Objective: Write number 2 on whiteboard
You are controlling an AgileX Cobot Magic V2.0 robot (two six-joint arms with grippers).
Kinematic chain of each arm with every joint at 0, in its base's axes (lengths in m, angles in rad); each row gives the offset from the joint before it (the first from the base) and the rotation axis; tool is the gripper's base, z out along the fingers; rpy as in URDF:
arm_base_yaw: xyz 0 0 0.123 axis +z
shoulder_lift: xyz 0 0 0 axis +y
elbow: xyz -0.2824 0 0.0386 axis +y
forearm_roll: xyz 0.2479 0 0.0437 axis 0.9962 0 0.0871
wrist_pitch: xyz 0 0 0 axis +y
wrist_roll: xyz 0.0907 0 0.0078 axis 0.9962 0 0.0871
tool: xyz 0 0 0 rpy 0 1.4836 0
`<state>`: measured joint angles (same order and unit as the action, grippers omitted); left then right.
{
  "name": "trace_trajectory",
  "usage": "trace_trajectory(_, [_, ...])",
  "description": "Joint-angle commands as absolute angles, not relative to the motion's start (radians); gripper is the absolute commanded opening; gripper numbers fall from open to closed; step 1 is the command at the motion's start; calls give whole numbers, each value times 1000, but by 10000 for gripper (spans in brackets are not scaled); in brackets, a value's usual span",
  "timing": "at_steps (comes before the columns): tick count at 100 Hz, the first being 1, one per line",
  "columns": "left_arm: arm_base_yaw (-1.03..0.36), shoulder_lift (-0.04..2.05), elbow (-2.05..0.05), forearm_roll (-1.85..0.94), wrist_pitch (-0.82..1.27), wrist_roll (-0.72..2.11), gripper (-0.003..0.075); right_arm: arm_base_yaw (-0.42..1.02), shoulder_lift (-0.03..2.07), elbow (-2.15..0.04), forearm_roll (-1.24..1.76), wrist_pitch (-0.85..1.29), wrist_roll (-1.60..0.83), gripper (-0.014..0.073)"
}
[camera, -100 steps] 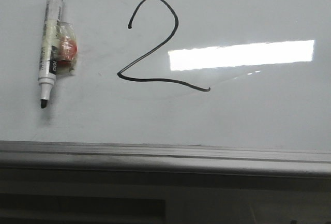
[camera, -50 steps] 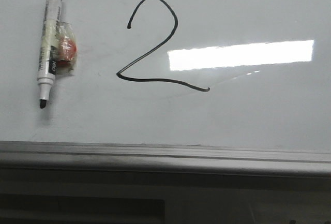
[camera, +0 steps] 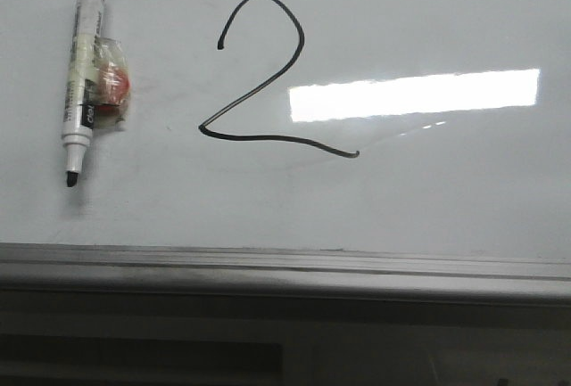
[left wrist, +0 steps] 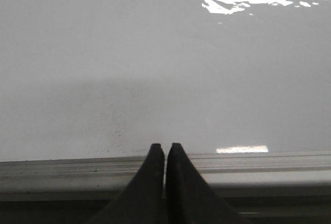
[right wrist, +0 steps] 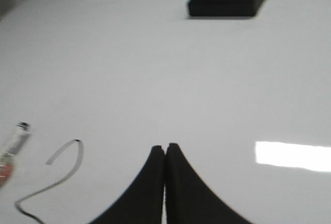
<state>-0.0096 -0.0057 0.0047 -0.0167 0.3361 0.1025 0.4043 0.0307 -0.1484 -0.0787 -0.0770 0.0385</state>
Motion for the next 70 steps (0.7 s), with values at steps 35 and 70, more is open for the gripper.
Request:
trace_trajectory(35, [-8, -33, 32, -13, 294, 94, -19, -19, 40, -8, 16, -111, 36, -51])
trace_trajectory(70, [-8, -33, 32, -13, 294, 94, -19, -79, -34, 31, -18, 297, 36, -51])
